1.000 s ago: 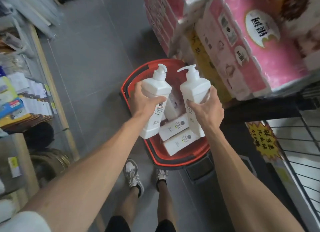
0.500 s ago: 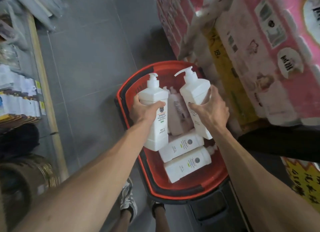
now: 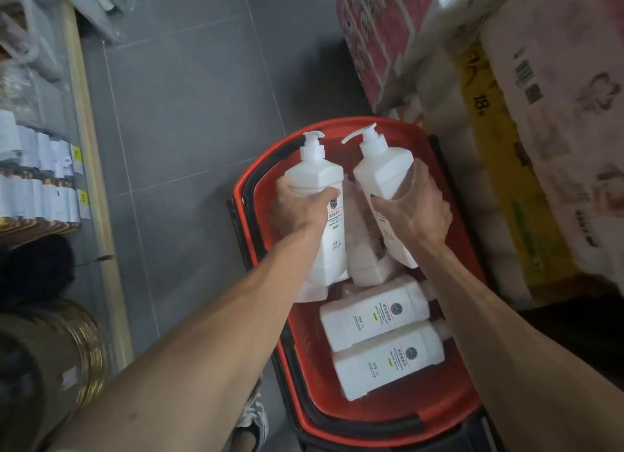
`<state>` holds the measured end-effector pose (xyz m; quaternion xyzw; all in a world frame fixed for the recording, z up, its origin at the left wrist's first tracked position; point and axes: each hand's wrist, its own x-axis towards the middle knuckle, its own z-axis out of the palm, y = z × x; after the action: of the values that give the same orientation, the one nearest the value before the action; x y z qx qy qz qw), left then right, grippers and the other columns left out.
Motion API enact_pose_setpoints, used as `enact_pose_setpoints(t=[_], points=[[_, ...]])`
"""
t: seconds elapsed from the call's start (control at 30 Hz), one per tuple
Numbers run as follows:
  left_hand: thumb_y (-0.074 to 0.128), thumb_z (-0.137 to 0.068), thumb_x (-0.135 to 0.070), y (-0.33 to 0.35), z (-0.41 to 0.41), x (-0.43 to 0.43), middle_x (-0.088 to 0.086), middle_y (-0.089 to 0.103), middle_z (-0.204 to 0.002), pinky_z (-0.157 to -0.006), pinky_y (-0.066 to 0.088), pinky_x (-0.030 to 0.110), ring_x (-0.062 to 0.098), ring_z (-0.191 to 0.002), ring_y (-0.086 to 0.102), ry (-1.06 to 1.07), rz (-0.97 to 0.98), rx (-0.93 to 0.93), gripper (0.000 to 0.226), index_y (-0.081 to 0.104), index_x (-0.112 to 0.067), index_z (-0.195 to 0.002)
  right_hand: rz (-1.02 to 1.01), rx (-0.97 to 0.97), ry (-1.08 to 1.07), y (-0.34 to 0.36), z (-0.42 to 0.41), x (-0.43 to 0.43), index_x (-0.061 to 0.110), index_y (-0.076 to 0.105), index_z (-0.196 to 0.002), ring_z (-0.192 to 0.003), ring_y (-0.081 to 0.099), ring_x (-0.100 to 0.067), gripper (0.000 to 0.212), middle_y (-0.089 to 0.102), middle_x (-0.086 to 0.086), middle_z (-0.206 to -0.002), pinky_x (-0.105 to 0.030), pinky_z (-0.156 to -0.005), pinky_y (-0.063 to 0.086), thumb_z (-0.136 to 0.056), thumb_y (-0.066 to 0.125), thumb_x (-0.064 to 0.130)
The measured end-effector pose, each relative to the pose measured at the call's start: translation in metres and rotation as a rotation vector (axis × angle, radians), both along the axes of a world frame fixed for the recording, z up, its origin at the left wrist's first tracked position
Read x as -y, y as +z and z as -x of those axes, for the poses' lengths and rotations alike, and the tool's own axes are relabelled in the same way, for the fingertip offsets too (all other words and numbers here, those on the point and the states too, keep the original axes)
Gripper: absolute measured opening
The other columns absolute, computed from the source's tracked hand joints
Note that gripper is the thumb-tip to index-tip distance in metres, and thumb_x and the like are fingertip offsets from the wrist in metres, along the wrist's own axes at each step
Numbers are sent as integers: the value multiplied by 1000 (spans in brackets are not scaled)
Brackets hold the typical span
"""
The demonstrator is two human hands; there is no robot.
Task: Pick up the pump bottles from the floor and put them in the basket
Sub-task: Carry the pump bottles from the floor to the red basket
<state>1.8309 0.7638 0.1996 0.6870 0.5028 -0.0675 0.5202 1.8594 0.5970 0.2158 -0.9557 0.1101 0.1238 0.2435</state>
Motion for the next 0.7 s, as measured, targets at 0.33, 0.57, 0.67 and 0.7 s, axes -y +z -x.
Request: enact_pose_setpoints(t=[0.33,0.57,0.67,0.7], points=[[73,-19,-56,-34,-1,13,-5,67,-100,-83,57,46,28,-90,67,137,117,-56,94,46,-36,-107,31,-46,-20,-30,-2,-1,23,38,-139,-112,60,-35,83,59,-5,-129,-48,-92,43,-70,77,46],[84,-48,-45,-43,3,24,3,58,-119,-87,54,50,33,-109,58,100,85,-97,92,43,-30,-129,82,-110,-3,-47,-11,6,20,38,-136,-111,60,-37,82,58,-7,-127,-48,-90,45,-70,79,46],[85,-58,-41,-50,3,27,3,55,-122,-92,51,50,31,-111,55,35,64,-107,94,37,-30,-138,88,-131,-4,-55,-10,6,17,38,-135,-111,60,-39,79,58,-9,-127,-49,-91,45,-73,79,44],[85,-58,-42,-52,3,27,2,55,-121,-92,50,49,31,-111,55,18,53,-103,96,35,-33,-141,90,-134,-7,-58,-9,6,17,38,-135,-112,60,-40,79,58,-10,-127,-49,-91,45,-74,79,46]])
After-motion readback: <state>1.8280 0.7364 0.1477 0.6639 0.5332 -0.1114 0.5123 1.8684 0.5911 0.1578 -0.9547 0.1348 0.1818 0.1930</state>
